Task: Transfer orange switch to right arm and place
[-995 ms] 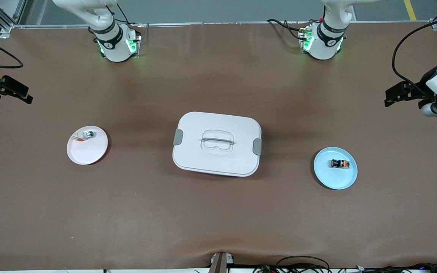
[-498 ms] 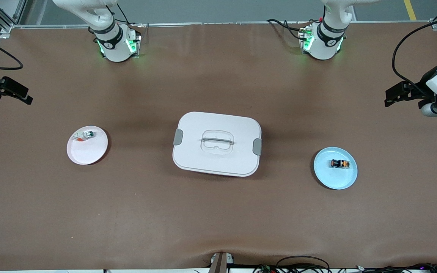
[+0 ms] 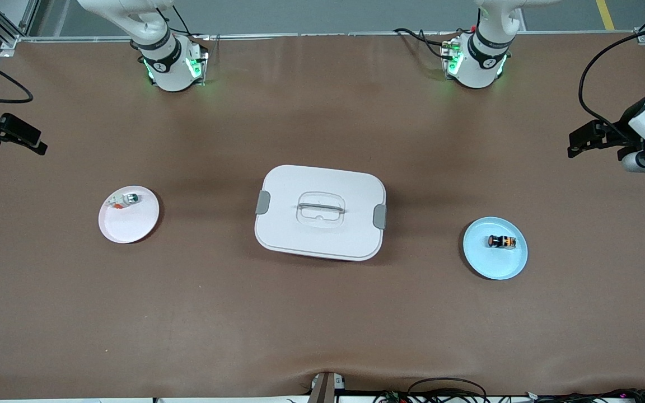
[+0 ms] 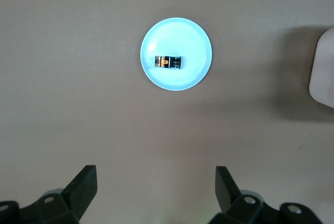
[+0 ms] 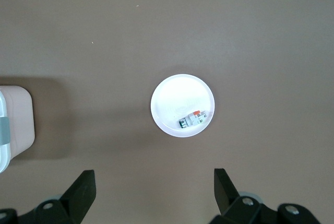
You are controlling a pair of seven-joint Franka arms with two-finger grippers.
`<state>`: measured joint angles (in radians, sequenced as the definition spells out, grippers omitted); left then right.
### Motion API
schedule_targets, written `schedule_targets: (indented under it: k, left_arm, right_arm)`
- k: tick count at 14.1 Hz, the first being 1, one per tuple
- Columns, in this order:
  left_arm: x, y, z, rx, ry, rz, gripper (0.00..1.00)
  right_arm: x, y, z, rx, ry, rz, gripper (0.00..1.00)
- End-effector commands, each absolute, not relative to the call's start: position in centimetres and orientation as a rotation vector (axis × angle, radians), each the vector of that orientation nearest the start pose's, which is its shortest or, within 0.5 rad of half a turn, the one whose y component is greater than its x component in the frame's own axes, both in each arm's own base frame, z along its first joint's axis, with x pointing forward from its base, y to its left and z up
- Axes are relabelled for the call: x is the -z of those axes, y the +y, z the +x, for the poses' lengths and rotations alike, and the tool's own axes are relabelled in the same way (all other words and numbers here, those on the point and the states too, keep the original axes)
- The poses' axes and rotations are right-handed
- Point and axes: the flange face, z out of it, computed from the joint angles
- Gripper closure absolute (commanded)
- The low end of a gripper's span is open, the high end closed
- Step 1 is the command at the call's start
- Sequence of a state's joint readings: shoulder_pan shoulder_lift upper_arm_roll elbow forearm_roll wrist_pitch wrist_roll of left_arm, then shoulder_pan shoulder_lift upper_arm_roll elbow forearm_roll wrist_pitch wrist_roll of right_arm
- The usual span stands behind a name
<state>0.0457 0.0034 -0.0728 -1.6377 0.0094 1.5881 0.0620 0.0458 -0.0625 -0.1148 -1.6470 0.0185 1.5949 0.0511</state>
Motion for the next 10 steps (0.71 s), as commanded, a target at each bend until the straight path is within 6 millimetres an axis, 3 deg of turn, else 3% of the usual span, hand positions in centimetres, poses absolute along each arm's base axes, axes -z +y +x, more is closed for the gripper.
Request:
schedule_targets:
  k: [1,4,8,10]
  left_arm:
    - [-59.4,-1.2,55.4,-0.096,0.157,-3.121,0.0]
    - [-58.4,-1.1,55.8,-0.125,0.159,-3.127,0.0]
    - [-55.0,-1.0,57.6,-0.185,0.165,-3.129,0.0]
    - [-53.2,-0.9,58.7,-0.185,0.164,-3.131,0.0]
  right_arm:
    - [-62.8,-3.8,53.6,0.014,0.204,-3.121,0.0]
    - [-62.7,-3.9,53.7,0.014,0.22,-3.119,0.0]
    - [-57.8,-3.6,56.2,-0.127,0.198,-3.13,0.0]
    - [-57.9,-3.9,56.2,-0.125,0.198,-3.127,0.0]
